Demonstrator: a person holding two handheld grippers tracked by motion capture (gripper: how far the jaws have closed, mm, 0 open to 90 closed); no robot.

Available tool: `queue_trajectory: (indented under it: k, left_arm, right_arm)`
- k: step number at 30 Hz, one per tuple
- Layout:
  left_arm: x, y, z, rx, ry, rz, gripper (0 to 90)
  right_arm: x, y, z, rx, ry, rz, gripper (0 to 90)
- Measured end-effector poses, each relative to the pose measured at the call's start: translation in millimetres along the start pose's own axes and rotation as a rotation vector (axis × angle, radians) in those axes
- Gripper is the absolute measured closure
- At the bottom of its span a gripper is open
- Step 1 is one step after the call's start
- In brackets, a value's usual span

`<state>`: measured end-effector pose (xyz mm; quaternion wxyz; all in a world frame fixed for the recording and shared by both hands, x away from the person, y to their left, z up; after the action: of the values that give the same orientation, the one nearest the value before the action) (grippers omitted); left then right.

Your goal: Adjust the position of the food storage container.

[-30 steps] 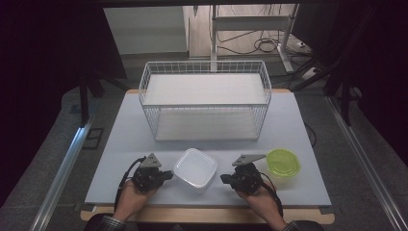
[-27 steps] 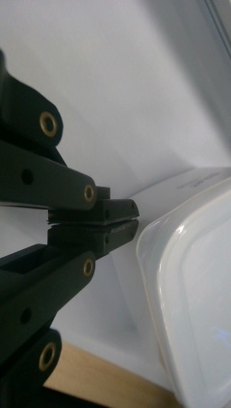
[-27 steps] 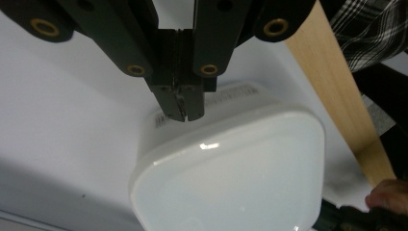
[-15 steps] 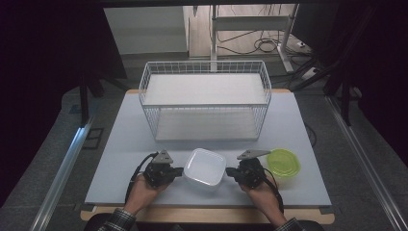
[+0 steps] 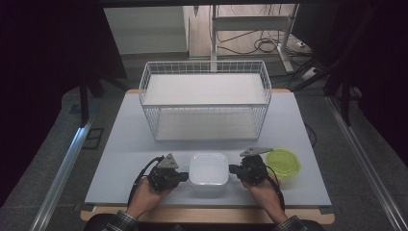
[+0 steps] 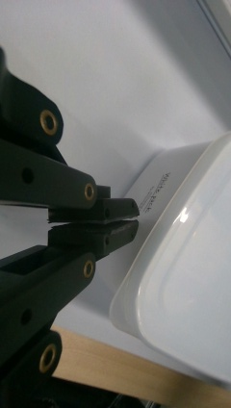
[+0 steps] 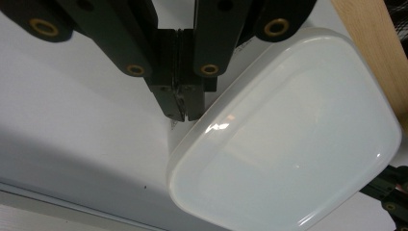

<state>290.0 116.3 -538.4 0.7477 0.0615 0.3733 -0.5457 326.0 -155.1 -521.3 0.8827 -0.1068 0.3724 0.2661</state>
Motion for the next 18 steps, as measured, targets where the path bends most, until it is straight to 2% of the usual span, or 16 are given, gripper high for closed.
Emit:
queue_trajectory:
  k: [3, 7, 8, 9, 11, 12, 13, 14, 15, 18]
  left_arm:
    - [-0.7, -1.2, -0.3, 0.009, 0.007, -0.003, 87.6]
    - [-6.8, -2.2, -1.1, 0.009, -0.014, 0.004, 83.1]
    - [-6.8, -2.2, -1.1, 0.009, -0.014, 0.004, 79.5]
    - [-11.9, -0.8, -4.3, 0.013, -0.018, 0.029, 75.1]
    - [-17.1, 2.0, -8.7, 0.004, -0.029, 0.058, 62.6]
    - [-17.1, 2.0, -8.7, 0.004, -0.029, 0.058, 57.0]
    - [-23.6, 3.7, -12.3, 0.001, -0.046, 0.075, 49.8]
    - [-23.6, 3.7, -12.3, 0.001, -0.046, 0.075, 44.3]
    - [-29.5, 4.1, -14.0, 0.000, -0.064, 0.080, 37.7]
    - [-34.8, 3.7, -16.5, 0.009, -0.093, 0.086, 23.6]
  right_arm:
    - [0.9, 0.3, -0.5, -0.010, -0.005, -0.006, 88.8]
    - [-0.4, 1.5, -0.3, -0.022, -0.012, -0.018, 87.2]
    - [-0.4, 1.5, -0.3, -0.022, -0.012, -0.018, 87.2]
    - [-3.1, 0.8, -0.3, -0.051, -0.019, -0.036, 83.6]
    - [-6.3, -1.1, -1.1, -0.055, -0.024, -0.036, 78.8]
    - [-6.3, -1.1, -1.1, -0.055, -0.024, -0.036, 78.8]
    - [-11.6, -2.4, -1.6, -0.060, -0.040, -0.041, 72.5]
    - [-11.6, -2.4, -1.6, -0.060, -0.040, -0.041, 72.5]
    - [-17.4, -3.7, -1.7, -0.061, -0.058, -0.054, 65.4]
    - [-23.5, -5.6, -2.8, -0.068, -0.072, -0.048, 54.0]
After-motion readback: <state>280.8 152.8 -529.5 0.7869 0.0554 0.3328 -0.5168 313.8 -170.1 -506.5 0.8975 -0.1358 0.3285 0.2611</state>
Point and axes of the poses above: each handheld gripper's, and its own axes: x roughly forward along the jaws, z roughly out of its top, y roughly to its left, the point moved 3 cm from there along x, roughly forward along the jaws, and after that the axes turned 15 degrees about -z, right-handed, at the moved point
